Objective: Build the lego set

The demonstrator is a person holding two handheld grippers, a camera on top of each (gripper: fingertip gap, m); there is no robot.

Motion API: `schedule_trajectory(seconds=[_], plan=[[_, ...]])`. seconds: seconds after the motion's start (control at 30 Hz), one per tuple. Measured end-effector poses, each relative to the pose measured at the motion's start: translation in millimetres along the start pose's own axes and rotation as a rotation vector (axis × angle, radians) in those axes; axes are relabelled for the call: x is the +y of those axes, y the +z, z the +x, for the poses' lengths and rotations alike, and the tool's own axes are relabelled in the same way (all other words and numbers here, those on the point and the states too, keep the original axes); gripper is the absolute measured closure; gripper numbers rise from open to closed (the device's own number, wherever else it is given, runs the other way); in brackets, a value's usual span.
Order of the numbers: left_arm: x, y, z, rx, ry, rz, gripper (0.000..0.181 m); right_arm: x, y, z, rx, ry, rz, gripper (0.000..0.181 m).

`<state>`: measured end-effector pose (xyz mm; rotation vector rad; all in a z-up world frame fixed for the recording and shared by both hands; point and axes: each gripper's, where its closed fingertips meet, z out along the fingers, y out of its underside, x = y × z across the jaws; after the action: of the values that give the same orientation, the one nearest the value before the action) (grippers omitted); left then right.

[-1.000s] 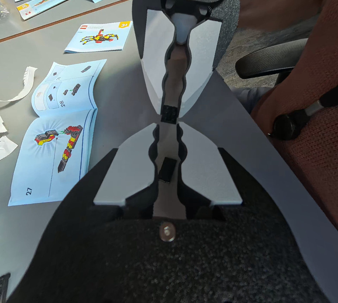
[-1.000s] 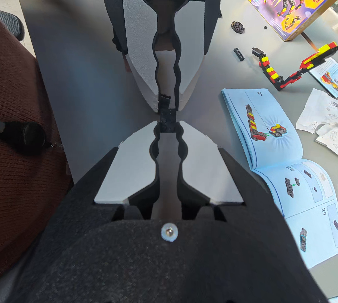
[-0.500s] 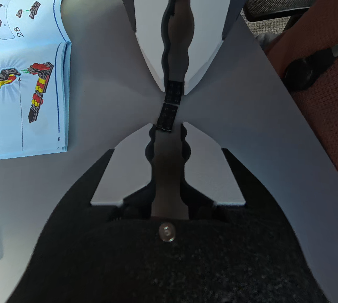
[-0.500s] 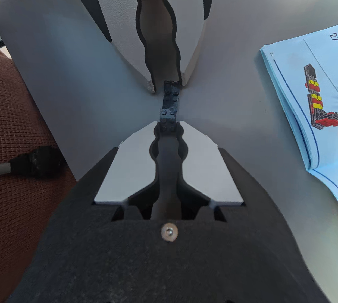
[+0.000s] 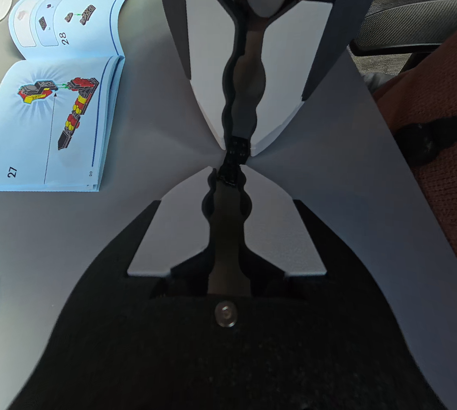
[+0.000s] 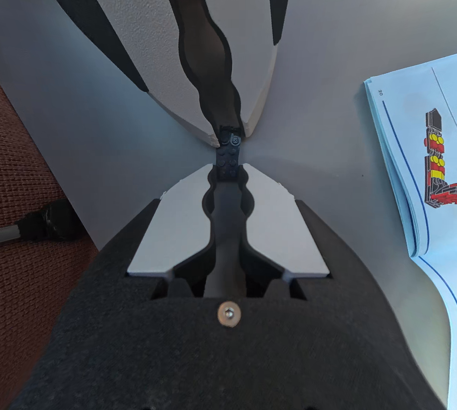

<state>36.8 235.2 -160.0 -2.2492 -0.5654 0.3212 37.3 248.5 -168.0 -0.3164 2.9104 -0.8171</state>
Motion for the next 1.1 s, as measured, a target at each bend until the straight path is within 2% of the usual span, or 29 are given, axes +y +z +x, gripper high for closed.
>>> schedule_trajectory(seconds=[0.53,0.93,1.1], plan=[[-2,-2,4,-0.074,-0.014,0.024,0.165,-1,-2,-3,0.021,0.004,-0.019,0.165],[0,-8,4,-0.074,-0.013,0.033,0.161,-4,-7,-4,0.021,0.009,-0.013,0.163],[4,-7,4,-0.06,-0.009,0.019,0.163,-7,-15,1,0.054,0.004,0.036,0.177]])
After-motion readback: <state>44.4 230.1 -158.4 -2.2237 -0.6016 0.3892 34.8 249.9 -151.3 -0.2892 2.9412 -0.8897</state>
